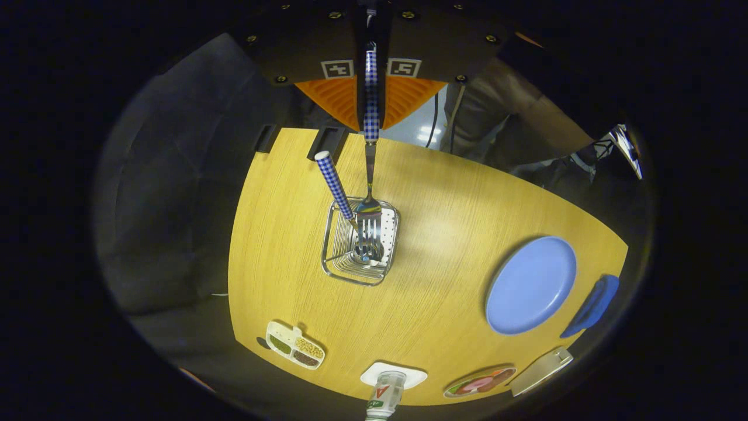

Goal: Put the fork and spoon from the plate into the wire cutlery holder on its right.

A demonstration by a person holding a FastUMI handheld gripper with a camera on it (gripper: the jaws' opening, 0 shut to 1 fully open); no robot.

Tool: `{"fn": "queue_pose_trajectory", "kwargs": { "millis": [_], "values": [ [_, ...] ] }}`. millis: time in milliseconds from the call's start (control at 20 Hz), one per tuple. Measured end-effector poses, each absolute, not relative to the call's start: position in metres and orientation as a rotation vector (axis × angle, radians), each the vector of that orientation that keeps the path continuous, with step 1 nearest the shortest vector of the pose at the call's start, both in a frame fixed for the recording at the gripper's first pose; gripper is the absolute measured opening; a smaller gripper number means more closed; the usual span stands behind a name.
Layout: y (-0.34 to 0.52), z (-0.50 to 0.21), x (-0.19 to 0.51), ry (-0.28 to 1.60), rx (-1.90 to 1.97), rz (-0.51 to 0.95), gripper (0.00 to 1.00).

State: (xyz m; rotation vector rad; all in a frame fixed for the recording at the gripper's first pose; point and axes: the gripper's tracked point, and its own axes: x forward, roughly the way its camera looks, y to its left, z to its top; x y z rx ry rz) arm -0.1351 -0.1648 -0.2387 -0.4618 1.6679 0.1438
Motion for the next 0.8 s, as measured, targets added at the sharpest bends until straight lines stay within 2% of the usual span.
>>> {"fn": "queue_pose_trajectory", "kwargs": {
  "millis": [450,800],
  "values": [
    [-0.179,-0.257,-0.116,1.868,-0.739,0.16,0.06],
    [-0.172,-0.273,-0.087,1.905,-0.79,0.187,0.06]
  ]
}}
